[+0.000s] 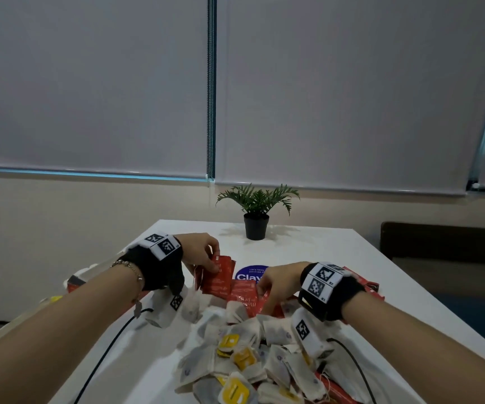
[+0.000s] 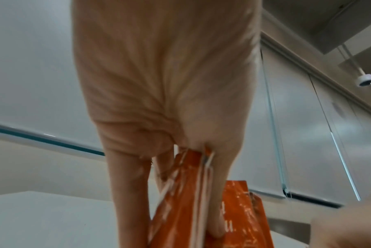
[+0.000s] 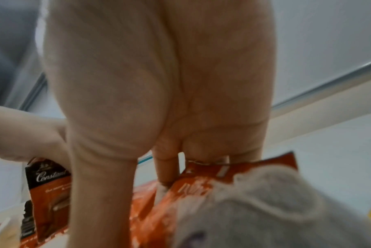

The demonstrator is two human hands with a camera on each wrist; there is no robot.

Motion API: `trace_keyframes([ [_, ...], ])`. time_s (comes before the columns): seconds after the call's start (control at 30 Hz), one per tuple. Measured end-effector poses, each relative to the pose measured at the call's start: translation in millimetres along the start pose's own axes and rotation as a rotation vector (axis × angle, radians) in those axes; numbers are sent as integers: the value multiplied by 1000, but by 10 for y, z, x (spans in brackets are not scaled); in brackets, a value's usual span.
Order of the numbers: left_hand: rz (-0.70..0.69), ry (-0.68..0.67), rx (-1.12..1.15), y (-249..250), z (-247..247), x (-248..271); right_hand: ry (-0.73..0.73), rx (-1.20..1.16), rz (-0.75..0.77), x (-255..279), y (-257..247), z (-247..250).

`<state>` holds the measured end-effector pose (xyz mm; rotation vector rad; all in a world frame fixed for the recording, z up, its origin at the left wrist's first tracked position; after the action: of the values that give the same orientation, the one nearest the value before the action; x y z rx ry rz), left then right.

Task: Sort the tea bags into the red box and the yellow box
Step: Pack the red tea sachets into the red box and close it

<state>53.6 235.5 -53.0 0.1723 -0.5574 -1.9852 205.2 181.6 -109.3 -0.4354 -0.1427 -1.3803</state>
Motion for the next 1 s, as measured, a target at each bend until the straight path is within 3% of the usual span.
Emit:
trace_keyframes([
  [0.23, -58, 129, -27, -6, 254, 133, 117, -157, 31, 128, 22, 254],
  [0.5, -106, 183, 44, 129, 461, 222, 275, -347, 34, 274, 150, 475],
  [0.73, -85, 184, 127, 121, 405, 239, 393, -538, 47, 327, 264, 495],
  [1.0, -125, 185, 171, 255, 240, 236, 492, -569, 106, 318, 177, 584],
])
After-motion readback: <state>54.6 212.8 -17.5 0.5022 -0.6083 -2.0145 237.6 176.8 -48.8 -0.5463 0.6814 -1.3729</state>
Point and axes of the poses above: each hand's wrist, its own x-axis away from the middle knuckle, its own z-axis out of the back of the hand, y = z × x, the point moved 8 cm from there along -x, towards the middle knuckle, and after that the axes turned 5 degrees about y, right-handed, at the moved point
